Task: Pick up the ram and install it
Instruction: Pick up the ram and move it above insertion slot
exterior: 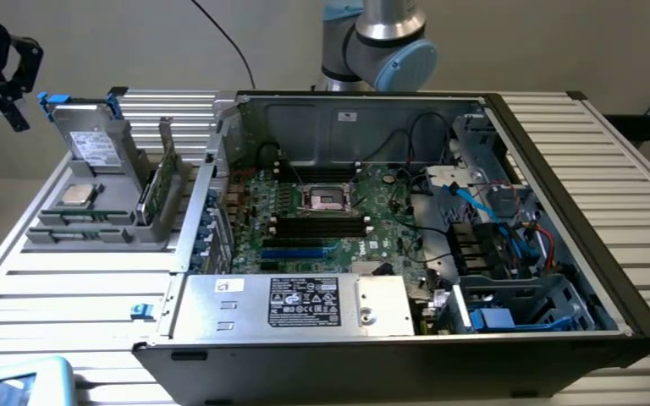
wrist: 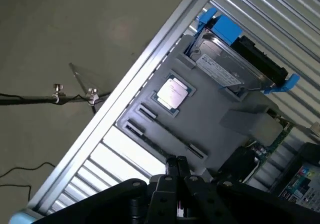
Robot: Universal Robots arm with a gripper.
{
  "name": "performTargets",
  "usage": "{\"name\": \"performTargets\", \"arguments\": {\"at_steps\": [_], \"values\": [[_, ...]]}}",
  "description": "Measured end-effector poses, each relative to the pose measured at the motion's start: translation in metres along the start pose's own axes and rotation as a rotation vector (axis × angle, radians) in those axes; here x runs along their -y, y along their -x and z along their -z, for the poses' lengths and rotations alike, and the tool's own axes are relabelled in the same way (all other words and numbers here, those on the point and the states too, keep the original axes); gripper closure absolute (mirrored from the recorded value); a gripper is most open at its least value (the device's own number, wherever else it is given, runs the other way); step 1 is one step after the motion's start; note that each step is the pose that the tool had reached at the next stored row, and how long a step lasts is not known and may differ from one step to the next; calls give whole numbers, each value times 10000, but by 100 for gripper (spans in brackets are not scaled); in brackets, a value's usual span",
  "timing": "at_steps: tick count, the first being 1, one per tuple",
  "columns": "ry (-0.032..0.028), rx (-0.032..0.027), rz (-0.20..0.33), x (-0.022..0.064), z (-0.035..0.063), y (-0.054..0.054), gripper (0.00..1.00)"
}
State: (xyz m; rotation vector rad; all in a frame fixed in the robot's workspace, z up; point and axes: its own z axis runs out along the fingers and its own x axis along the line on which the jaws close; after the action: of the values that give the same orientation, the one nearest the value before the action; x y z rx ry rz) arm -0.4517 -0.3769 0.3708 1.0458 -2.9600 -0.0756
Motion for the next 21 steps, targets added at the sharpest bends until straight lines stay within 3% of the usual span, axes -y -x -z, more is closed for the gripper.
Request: {"name": "performTargets", "arguments": {"at_steps": [21], "values": [[56,-174,3812,0,0,0,89]]}}
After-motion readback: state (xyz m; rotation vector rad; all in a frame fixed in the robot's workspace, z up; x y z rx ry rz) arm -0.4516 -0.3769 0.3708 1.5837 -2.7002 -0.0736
